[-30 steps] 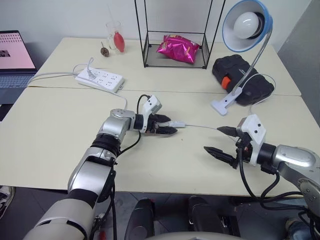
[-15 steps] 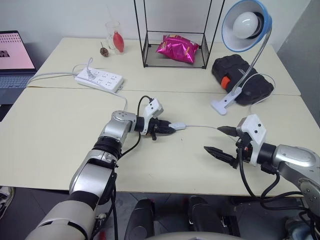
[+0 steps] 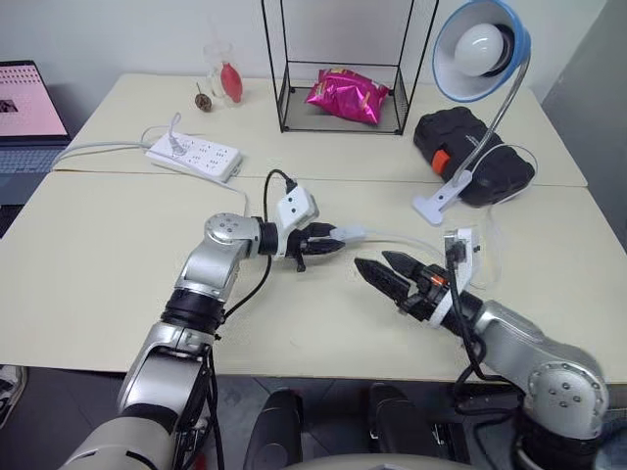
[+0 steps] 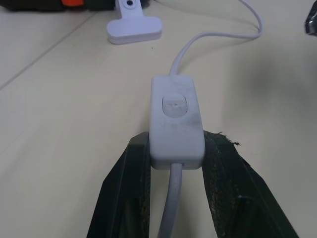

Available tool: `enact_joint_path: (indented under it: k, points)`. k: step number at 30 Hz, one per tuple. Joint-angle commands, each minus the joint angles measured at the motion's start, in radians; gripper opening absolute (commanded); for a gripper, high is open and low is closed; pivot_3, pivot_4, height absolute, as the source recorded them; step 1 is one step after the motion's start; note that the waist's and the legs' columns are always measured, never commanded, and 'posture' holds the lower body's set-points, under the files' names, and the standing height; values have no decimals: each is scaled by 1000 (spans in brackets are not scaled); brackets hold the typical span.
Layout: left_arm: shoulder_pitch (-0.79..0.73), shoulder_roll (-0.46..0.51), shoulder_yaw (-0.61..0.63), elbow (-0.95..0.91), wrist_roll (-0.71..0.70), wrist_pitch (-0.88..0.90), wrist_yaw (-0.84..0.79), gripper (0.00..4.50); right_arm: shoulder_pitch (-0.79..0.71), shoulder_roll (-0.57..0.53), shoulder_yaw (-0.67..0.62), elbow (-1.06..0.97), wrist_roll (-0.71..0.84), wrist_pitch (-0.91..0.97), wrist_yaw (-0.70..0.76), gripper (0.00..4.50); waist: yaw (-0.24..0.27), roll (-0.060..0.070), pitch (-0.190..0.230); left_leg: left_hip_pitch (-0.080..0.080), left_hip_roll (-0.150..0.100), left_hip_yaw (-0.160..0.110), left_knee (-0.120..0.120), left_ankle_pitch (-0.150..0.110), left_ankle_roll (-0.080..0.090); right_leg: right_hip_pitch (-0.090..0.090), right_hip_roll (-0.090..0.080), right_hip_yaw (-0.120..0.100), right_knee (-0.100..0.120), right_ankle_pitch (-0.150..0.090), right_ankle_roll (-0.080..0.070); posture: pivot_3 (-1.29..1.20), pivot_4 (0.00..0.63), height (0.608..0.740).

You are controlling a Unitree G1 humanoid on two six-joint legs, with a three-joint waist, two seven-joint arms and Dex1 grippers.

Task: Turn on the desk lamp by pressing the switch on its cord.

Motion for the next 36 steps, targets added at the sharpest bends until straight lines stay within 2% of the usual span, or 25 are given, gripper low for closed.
enact_joint_path:
  k: [1,6,11,36]
  points:
    - [2,4,18,-131,-35,89,46,1106,-52,66,-12,103,88,-47,-125,4500,0,0,0,0,0,0,0,0,0,0,0,0,0,0,0,0,150,740]
    - [-4,-6,34,-203,-81,210,92,1106,-132,133,-14,227,142,-102,-220,4500,-2,0,0,0,0,0,-1,0,0,0,0,0,0,0,0,0,150,740]
    - [-6,7,21,-231,-94,245,111,1106,-180,165,-7,294,163,-151,-255,4500,-4,0,0,0,0,1,-1,0,0,-1,1,0,0,0,-1,0,150,740]
    - [9,39,5,-305,-131,311,147,1106,-241,158,32,403,158,-222,-227,4500,-12,0,0,0,0,1,-1,0,0,-1,1,0,-1,0,-1,0,150,740]
